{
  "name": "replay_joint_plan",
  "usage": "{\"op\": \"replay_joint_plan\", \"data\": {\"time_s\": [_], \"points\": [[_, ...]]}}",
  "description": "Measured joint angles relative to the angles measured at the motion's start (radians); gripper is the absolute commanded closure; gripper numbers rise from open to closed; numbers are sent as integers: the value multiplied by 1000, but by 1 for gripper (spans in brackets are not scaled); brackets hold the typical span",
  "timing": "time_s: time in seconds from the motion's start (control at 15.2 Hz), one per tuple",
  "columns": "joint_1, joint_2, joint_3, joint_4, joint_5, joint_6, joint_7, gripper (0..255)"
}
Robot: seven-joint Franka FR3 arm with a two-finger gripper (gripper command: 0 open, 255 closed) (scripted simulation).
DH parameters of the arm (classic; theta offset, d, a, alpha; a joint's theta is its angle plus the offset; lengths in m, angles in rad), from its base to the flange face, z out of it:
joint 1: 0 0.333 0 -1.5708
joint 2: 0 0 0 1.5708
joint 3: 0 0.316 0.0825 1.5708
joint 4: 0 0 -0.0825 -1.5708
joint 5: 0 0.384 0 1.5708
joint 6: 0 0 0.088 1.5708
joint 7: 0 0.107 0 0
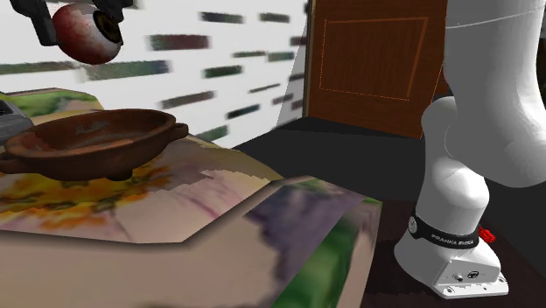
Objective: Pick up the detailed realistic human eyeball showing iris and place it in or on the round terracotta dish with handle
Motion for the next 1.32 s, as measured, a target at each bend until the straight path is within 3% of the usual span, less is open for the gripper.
{"op": "replay_joint_plan", "data": {"time_s": [0.2, 0.92, 1.32], "points": [[6, 57, -2, 59, -15, -5, -2, 255], [-16, -9, -7, -189, 3, 179, -20, 255], [-17, -16, -7, -215, 5, 199, -21, 255]]}}
